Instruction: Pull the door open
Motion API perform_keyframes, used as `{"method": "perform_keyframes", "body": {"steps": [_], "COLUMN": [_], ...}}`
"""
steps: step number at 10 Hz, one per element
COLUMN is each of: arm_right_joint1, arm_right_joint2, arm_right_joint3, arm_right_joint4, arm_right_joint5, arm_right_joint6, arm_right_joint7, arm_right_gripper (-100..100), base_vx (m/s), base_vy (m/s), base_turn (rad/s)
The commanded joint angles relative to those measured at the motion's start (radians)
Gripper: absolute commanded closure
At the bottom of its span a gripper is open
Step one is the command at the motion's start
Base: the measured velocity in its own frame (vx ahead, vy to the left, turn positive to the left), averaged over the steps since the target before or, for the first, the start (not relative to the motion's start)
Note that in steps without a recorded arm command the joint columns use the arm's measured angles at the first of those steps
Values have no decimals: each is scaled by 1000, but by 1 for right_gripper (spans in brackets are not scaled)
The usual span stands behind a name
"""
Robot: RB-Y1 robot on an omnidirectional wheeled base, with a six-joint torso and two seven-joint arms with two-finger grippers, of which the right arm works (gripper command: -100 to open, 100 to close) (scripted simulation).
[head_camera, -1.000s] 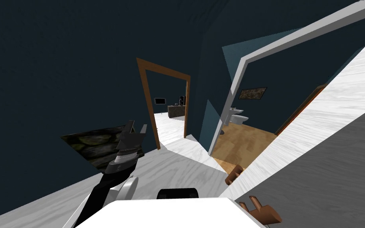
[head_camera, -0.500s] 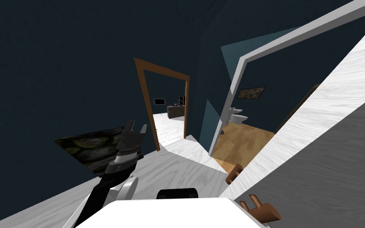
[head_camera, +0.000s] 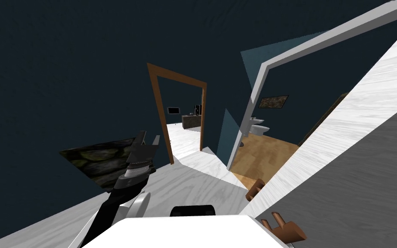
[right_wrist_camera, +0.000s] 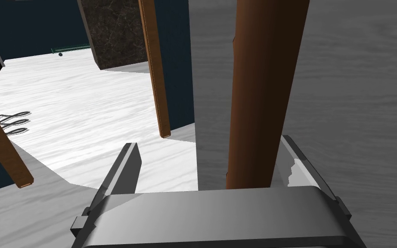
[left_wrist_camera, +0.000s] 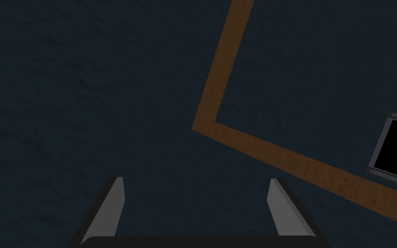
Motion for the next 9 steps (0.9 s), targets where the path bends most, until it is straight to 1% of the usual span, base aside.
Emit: {"method": "perform_keyframes", "body": {"steps": [1, 2, 3, 6, 7, 8, 9], "arm_right_joint1": [34, 34, 34, 34, 11, -5, -5], "arm_right_joint2": [19, 19, 19, 19, 3, 5, 5], "arm_right_joint3": [26, 26, 26, 26, 8, 15, 15], "arm_right_joint4": [-50, -61, -89, -89, -42, -15, -15], "arm_right_joint5": [18, 18, 18, 18, 13, 24, 24], "arm_right_joint6": [48, 48, 48, 48, 34, 25, 25], "arm_right_joint7": [10, 10, 10, 10, 9, 2, 2], "arm_right_gripper": [100, 100, 100, 100, 100, 100, 100], "base_vx": [2, 0, -11, -1, 35, 72, 66], "base_vy": [10, 0, 6, -14, -5, 39, 16], "base_turn": [13, -19, -1, 0, -52, -57, -28]}}
